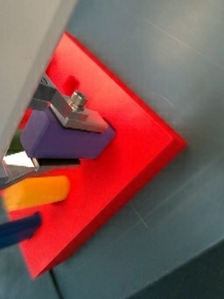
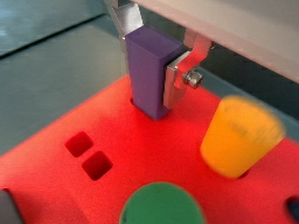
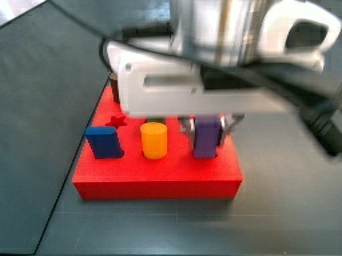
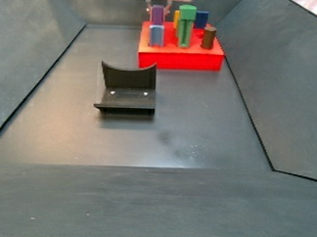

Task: Pick up the rectangle object. Move up. Move to above the board. Insert the rectangle object.
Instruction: Insert the rectangle object.

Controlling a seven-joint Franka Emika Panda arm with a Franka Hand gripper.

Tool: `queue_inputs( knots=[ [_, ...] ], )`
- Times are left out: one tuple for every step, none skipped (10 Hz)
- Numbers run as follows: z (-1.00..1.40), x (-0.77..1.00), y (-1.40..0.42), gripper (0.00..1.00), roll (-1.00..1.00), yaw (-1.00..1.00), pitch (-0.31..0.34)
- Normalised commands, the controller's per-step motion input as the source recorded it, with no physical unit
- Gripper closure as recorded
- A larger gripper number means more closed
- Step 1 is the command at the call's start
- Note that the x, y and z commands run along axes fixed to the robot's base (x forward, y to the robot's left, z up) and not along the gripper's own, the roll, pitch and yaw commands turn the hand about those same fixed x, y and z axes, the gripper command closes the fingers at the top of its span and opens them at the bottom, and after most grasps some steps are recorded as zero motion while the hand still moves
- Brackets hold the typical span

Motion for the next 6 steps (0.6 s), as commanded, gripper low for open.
queue_inputs(
  knots=[
    [-0.90,0.09,-0.02,1.00,0.00,-0.38,-0.144],
    [-0.89,0.09,0.00,1.00,-0.03,-0.21,-0.144],
    [-0.86,0.02,0.00,1.00,-0.07,0.03,-0.143],
    [-0.09,-0.07,-0.01,1.00,-0.05,0.11,-0.074],
    [0.00,0.00,0.00,1.00,0.00,0.00,0.000],
    [0.00,0.00,0.00,1.00,0.00,0.00,0.000]
  ],
)
